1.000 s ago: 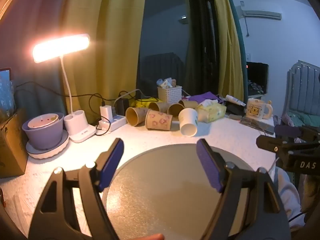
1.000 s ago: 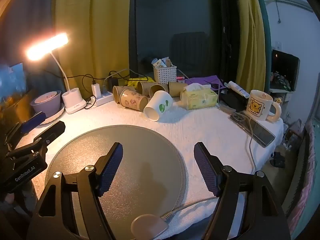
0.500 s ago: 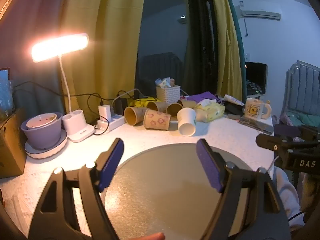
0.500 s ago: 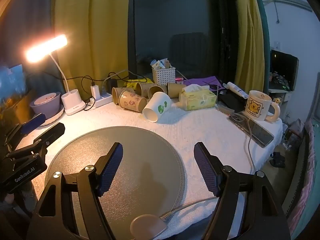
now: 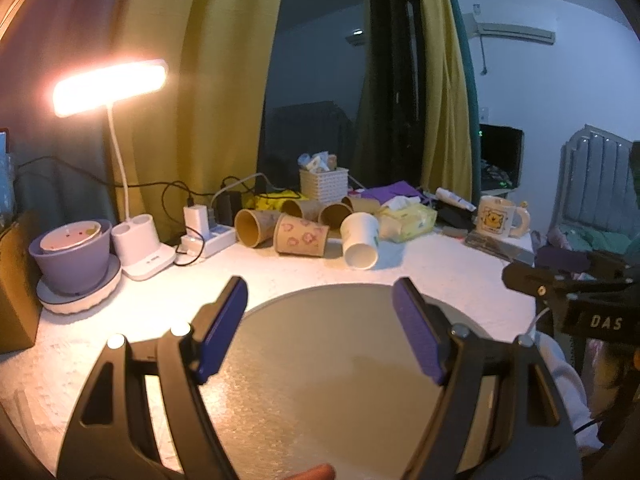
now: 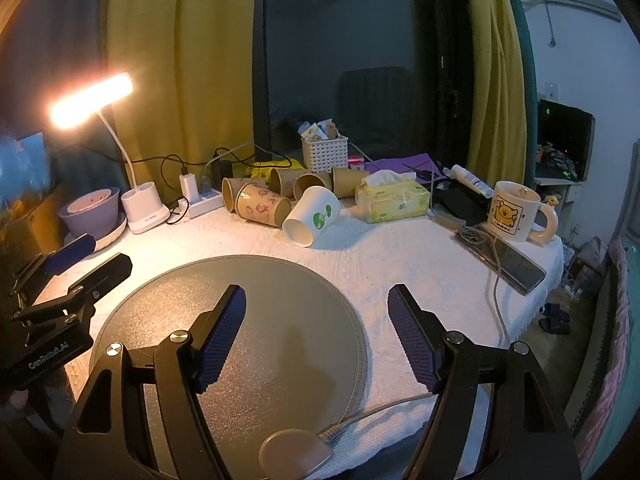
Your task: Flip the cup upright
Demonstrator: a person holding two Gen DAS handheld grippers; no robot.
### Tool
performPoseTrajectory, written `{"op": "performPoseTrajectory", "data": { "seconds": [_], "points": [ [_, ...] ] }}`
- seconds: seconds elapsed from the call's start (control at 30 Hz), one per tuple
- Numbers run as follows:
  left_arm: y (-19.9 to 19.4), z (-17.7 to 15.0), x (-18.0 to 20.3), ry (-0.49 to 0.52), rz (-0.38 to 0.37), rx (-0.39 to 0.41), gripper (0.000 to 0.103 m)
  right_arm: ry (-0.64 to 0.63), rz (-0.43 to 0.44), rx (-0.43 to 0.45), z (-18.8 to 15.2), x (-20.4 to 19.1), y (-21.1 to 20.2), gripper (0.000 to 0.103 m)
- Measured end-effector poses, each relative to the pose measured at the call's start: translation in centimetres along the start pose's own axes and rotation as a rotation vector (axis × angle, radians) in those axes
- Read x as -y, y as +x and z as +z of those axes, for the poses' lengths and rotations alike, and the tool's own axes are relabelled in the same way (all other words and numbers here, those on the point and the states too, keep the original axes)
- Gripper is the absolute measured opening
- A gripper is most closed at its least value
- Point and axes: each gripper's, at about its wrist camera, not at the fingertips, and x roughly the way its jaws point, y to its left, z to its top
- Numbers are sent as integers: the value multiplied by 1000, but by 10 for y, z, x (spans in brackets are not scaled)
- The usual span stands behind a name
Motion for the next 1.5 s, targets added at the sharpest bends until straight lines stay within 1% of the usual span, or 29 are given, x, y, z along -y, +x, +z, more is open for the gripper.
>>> {"op": "performPoseTrajectory", "data": {
  "seconds": [0.1,0.37,0.57,0.73,1.0,1.17,1.33,1.5],
  "points": [
    [-3,1,-3,-14,-14,17,76,0,0,1,0,0,0,77],
    [-3,3,-5,-6,-11,11,76,5,-4,10,2,0,-2,77],
    [-2,1,-2,2,-27,9,76,6,-1,23,2,-1,-4,77],
    [-1,1,-1,-2,-14,10,76,6,-3,30,2,-1,-4,77],
    [-1,1,-1,-3,-14,7,76,5,1,37,2,-2,-5,77],
    [4,1,-2,-11,-14,-16,76,3,9,36,1,-2,-3,77],
    [14,6,-2,-13,0,-51,76,-7,41,26,4,-2,7,77],
    [26,12,1,3,20,-81,76,-12,26,45,12,4,17,77]
  ]
}}
